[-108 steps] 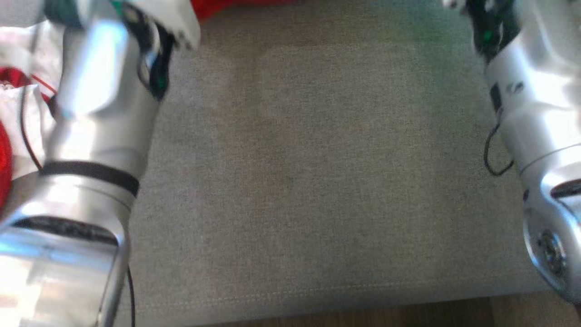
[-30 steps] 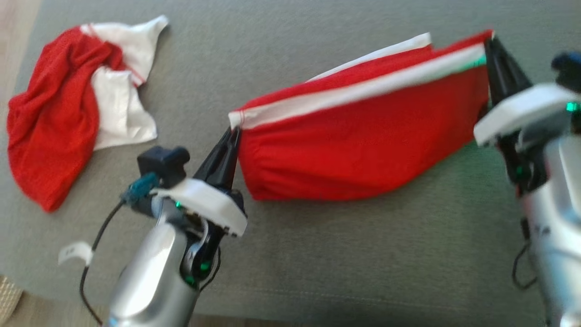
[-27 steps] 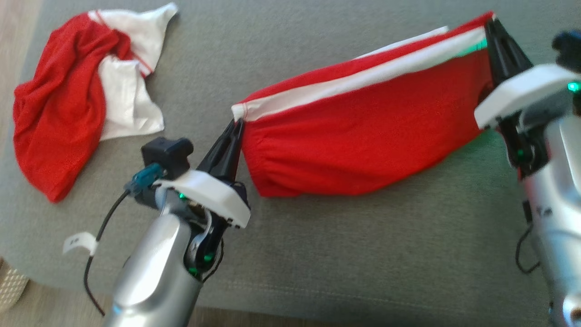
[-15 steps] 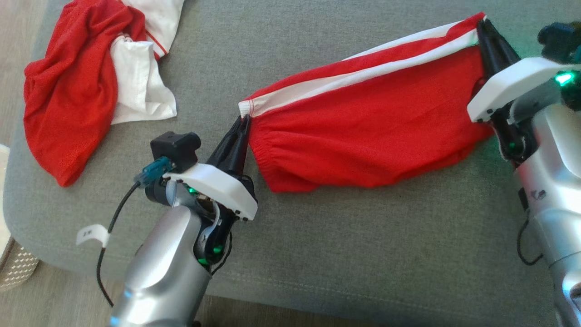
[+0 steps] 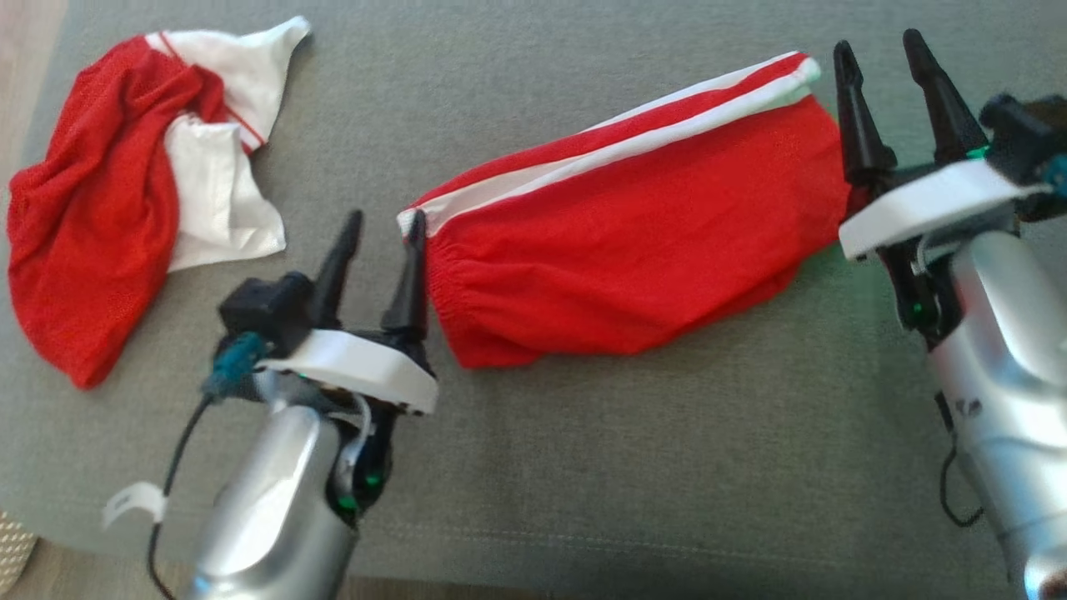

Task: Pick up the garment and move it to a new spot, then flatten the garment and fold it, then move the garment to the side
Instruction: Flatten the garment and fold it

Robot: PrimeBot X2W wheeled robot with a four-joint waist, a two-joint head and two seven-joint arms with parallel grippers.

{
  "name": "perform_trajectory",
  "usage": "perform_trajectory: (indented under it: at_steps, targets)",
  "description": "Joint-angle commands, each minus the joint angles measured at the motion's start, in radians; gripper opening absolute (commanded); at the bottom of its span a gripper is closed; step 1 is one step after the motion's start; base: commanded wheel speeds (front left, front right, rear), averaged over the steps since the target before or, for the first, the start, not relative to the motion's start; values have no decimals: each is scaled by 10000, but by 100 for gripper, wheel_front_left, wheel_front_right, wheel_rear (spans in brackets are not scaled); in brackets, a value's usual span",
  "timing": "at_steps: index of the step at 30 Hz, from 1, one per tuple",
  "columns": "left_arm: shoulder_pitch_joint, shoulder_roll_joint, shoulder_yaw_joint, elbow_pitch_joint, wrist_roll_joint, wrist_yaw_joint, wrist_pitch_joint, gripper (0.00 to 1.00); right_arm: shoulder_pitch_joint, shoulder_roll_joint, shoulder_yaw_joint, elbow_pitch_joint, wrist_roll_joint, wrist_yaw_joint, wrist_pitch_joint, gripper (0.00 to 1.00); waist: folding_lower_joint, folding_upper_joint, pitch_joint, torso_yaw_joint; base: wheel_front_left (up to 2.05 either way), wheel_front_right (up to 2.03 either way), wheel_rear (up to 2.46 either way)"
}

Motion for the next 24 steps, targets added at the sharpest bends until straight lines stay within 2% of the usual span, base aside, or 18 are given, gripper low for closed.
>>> perform_trajectory:
  at_steps: [1,7,14,19,24]
  targets:
    - [-146,262,441,-496,175,94,-115,100,197,3,-9,-486,-135,-7,-140,100,-1,0,-135,-169,0,0,0]
    - [461,468,1135,-1893,1122,520,-126,100,1721,408,-1035,-2598,-1201,-7,-187,100,-1,0,-348,-605,0,0,0]
    - [1148,720,1346,-2215,1599,517,-128,100,3771,956,-1980,-4898,-1996,-7,647,100,-1,0,-529,-861,0,0,0]
    - [1439,805,1354,-2088,1671,413,-128,100,4843,1325,-2249,-5917,-2295,-7,1350,100,-1,0,-580,-940,0,0,0]
    - [1547,790,1377,-2027,1730,393,-129,100,5324,1516,-2417,-6393,-2357,-7,1688,100,-1,0,-624,-941,0,0,0]
